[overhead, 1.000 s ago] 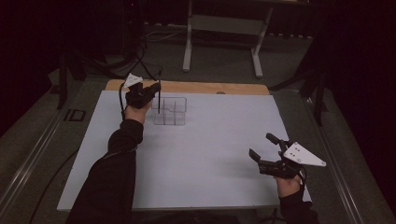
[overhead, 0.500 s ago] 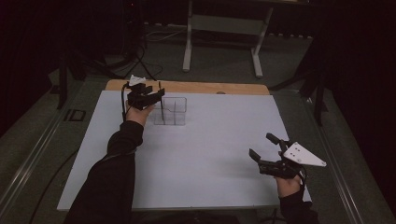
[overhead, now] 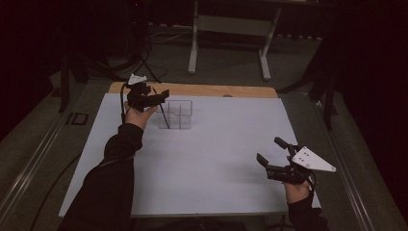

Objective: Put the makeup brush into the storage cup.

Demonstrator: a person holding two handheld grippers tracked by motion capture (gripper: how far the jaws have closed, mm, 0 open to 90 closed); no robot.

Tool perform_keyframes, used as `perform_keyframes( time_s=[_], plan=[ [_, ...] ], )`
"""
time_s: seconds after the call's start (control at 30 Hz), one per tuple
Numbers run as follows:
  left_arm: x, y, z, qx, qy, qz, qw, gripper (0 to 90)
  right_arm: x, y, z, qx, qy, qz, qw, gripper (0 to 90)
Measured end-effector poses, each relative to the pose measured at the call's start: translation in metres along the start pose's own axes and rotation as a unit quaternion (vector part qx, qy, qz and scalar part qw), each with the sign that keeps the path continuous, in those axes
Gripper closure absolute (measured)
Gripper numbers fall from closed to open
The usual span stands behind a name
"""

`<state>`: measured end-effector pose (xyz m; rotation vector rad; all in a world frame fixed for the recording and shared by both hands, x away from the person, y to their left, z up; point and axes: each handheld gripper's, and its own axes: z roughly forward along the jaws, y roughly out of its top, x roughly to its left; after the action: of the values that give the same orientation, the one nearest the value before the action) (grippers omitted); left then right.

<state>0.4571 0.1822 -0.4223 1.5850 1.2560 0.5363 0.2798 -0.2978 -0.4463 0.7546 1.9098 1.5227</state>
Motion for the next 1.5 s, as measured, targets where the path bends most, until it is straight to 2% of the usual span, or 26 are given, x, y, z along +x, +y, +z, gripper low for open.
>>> perform_keyframes(
  time_s=[0.2,0.33,0.4,0.43,0.5,0.57,0.87,1.13,1.5],
  plan=[
    [-0.002,0.003,-0.011,-0.001,-0.009,0.006,0.9999,15.0,0.000,0.000,0.000,0.000,0.000,0.000,1.0000,13.5],
    [-0.005,0.004,-0.018,0.001,-0.009,0.010,0.9999,11.3,0.000,0.000,0.000,0.001,-0.001,0.000,1.0000,13.5],
    [-0.003,0.004,-0.022,0.004,-0.034,0.004,0.9994,5.8,0.001,0.000,-0.001,0.001,-0.001,0.000,1.0000,13.5],
    [-0.003,0.004,-0.024,0.004,-0.037,0.003,0.9993,2.8,0.001,0.000,-0.001,0.001,-0.001,0.000,1.0000,13.5],
    [-0.003,0.004,-0.027,0.007,-0.040,-0.001,0.9992,2.6,0.002,0.001,-0.001,0.001,-0.002,-0.001,1.0000,13.5],
    [-0.004,0.003,-0.032,-0.003,-0.043,0.005,0.9991,2.6,0.002,0.001,-0.001,0.001,-0.002,-0.002,1.0000,13.5],
    [-0.014,-0.001,-0.047,0.000,-0.081,0.019,0.9965,0.2,0.002,0.001,-0.001,0.003,-0.003,-0.001,1.0000,13.5],
    [-0.020,-0.007,-0.058,0.002,-0.098,0.024,0.9949,0.0,0.002,0.001,-0.001,0.003,-0.002,-0.001,1.0000,13.5],
    [-0.031,-0.021,-0.086,-0.009,-0.134,0.040,0.9901,0.0,0.002,0.001,-0.001,0.002,-0.002,-0.001,1.0000,13.5]
  ],
)
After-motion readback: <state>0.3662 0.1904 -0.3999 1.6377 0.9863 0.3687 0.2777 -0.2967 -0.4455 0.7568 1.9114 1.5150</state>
